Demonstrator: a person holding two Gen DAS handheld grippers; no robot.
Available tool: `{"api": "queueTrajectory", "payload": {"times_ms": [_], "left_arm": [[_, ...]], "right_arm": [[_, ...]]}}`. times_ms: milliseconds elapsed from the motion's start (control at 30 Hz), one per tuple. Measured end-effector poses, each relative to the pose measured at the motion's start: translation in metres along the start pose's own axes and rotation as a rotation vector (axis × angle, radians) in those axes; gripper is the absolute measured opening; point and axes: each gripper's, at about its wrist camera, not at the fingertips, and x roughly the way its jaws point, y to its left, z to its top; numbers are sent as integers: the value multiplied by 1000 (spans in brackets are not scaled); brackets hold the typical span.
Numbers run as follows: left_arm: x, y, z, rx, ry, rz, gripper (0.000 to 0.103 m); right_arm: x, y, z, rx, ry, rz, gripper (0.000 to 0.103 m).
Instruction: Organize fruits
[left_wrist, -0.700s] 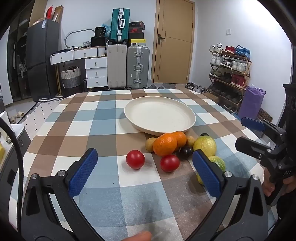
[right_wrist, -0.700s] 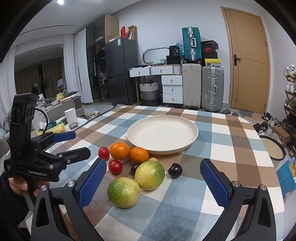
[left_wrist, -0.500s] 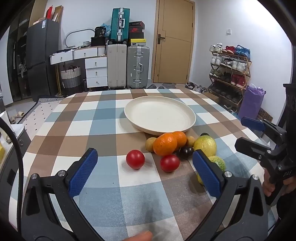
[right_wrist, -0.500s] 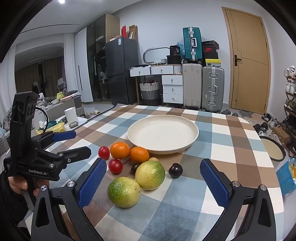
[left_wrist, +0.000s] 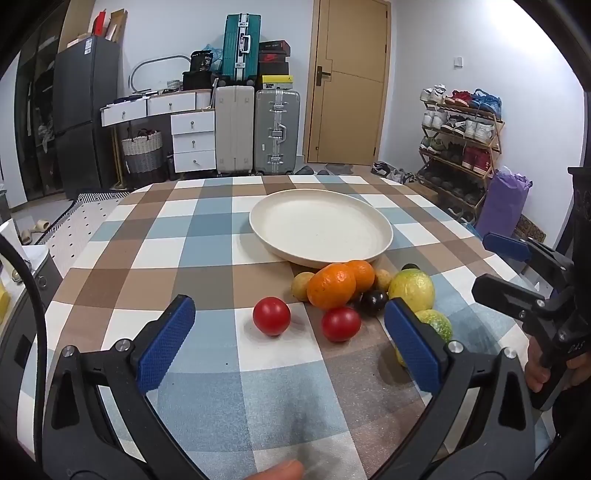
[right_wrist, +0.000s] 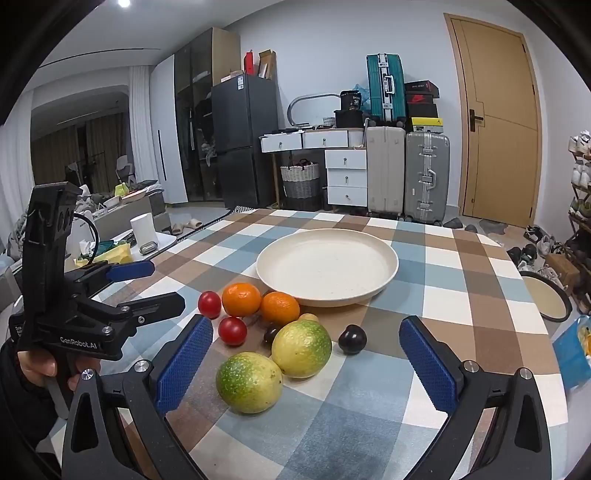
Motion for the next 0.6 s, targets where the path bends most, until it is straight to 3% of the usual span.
{"api": "queueTrajectory", "payload": {"times_ms": [600], "left_arm": [[5, -1, 1, 3, 6, 0, 102]], "right_arm": [[-1, 2, -1, 0, -2, -3, 103]]}}
